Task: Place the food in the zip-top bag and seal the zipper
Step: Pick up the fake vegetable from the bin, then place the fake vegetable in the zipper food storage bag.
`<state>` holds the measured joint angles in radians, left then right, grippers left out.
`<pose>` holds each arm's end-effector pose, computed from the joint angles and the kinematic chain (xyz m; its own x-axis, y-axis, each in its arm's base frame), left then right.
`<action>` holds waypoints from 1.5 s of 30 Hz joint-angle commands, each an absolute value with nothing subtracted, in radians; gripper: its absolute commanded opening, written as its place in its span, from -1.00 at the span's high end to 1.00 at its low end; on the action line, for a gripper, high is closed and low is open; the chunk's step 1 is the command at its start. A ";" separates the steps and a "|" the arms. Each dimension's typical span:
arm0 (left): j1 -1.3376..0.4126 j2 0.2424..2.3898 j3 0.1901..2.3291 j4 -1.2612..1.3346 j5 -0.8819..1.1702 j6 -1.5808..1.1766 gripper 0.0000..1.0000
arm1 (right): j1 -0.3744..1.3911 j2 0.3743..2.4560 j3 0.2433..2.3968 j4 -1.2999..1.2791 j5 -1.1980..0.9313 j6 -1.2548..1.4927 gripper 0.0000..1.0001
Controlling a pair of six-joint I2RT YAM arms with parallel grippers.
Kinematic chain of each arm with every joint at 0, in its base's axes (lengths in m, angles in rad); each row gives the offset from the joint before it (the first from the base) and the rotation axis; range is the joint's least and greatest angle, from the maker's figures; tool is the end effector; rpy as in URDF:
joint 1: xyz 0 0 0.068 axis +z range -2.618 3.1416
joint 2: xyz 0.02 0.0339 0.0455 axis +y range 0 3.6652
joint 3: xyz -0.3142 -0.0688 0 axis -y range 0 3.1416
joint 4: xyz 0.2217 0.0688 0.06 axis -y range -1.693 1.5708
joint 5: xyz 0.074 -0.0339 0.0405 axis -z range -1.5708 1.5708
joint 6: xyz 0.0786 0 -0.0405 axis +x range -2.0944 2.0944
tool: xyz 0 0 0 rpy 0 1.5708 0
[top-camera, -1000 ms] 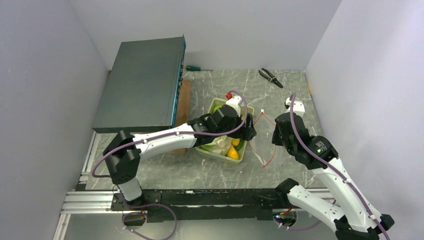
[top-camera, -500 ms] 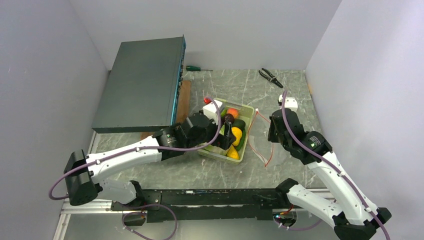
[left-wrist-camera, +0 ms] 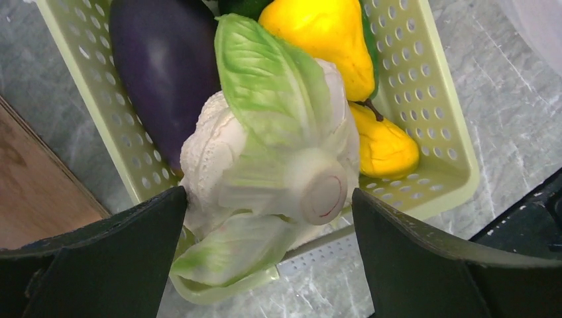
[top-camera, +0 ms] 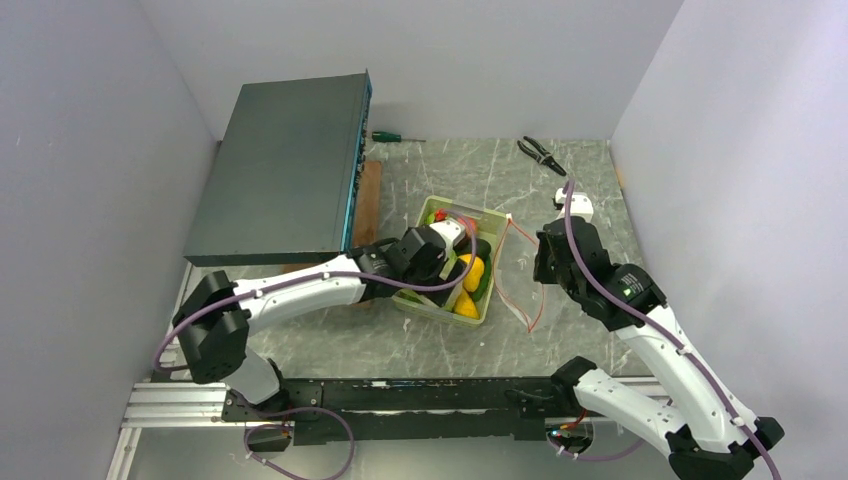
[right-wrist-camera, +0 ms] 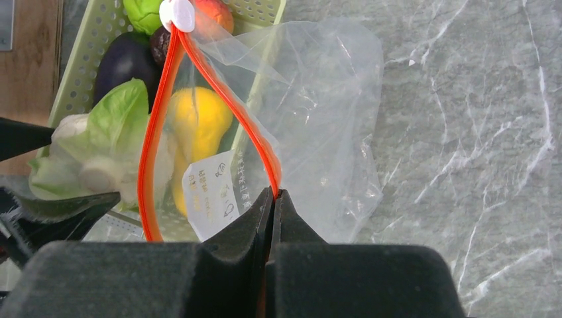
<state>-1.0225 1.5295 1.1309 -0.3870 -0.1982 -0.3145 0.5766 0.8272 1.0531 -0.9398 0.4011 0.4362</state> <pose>0.1912 -0.2833 0.2898 -0.5869 0.3791 -0.7154 0.6126 0.7856 -0.0863 0.1178 0.0400 0.3571 -0.6051 0.0705 -0.7931 0.0012 0.9962 0.0876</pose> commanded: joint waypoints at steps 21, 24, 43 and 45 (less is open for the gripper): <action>-1.048 1.483 1.233 -0.470 -0.253 -0.414 0.44 | 0.574 0.848 1.035 -0.868 0.363 0.424 1.00; -1.052 1.398 1.235 -0.478 -0.255 -0.442 0.53 | 0.573 0.857 1.041 -0.864 0.358 0.427 1.00; -1.048 1.276 1.227 -0.125 -0.032 -0.727 0.96 | 0.572 0.847 1.020 -0.775 0.261 0.492 1.00; -1.044 1.298 1.225 -0.098 -0.021 -0.752 0.96 | 0.573 0.831 1.011 -0.760 0.243 0.516 1.00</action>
<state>-1.0485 1.2858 1.2282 -0.2901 -0.0753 -0.6598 0.5766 0.8688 1.0222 -0.8291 0.2863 0.4660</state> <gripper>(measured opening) 0.361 0.009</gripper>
